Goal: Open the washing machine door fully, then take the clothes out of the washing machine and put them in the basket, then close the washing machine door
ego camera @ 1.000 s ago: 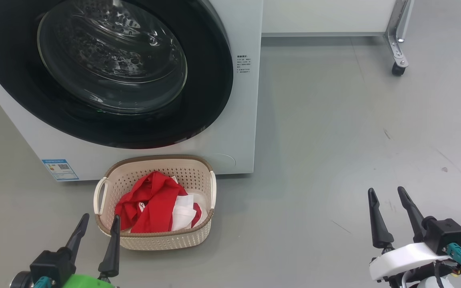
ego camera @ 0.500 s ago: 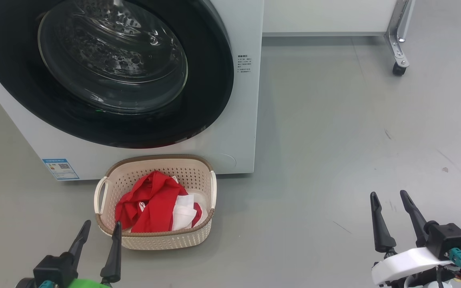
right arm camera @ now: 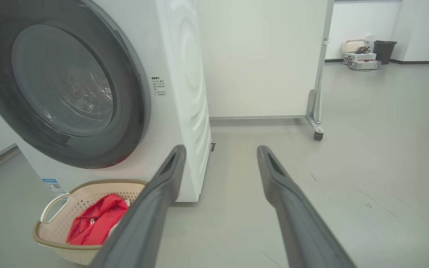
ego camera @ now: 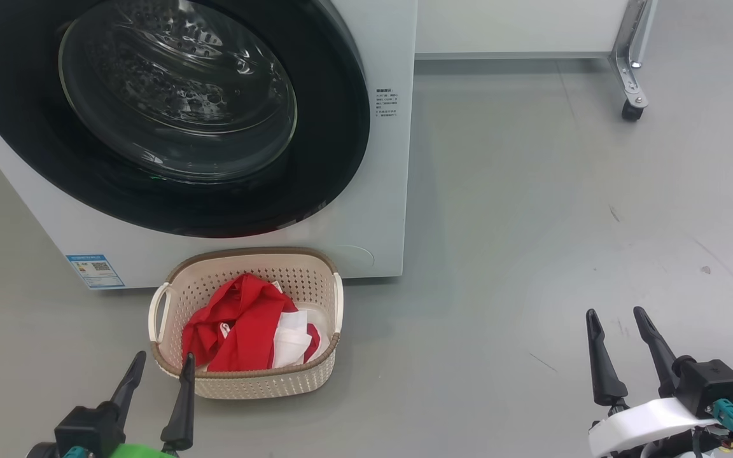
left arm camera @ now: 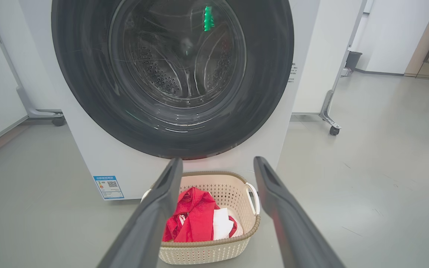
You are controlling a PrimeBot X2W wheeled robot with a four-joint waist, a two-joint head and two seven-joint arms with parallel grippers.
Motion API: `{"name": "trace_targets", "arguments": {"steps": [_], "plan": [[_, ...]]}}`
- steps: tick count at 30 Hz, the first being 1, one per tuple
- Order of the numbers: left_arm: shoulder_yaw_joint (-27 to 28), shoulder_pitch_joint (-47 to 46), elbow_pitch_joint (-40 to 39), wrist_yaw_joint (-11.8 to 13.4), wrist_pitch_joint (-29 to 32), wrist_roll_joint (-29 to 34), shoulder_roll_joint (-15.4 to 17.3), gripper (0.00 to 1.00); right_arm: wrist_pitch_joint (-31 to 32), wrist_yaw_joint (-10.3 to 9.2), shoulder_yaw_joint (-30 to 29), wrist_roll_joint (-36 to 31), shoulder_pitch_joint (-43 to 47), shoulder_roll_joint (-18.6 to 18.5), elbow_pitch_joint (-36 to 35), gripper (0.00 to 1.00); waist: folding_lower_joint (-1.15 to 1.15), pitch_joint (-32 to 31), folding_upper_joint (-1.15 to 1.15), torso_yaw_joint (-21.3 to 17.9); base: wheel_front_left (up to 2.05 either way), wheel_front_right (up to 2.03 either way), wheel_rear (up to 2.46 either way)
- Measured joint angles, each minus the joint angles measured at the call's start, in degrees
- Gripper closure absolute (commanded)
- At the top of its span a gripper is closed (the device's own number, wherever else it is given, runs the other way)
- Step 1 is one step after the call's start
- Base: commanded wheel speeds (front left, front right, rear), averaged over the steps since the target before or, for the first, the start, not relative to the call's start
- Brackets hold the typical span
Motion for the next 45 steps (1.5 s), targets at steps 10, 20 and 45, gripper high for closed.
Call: {"name": "trace_targets", "arguments": {"steps": [10,20,45], "plan": [[-0.96,0.00,0.15,0.00,0.00,-0.22,-0.03,0.00,0.00,0.05,-0.29,-0.51,0.08,0.15,-0.01,0.00,0.00,-0.19,0.00,0.01,0.00,0.00,0.00],[-0.89,0.37,1.21,0.00,0.00,-1.44,-0.10,0.00,0.00,0.24,-0.51,-0.55,0.69,0.35,0.04,0.00,0.00,-0.28,0.00,0.00,0.00,0.00,0.00],[0.51,0.38,2.33,0.00,0.00,-4.19,-0.30,0.00,0.00,1.01,-0.92,-1.48,0.80,0.81,0.37,0.00,0.00,-0.72,0.00,0.03,0.00,0.00,0.00]]}}
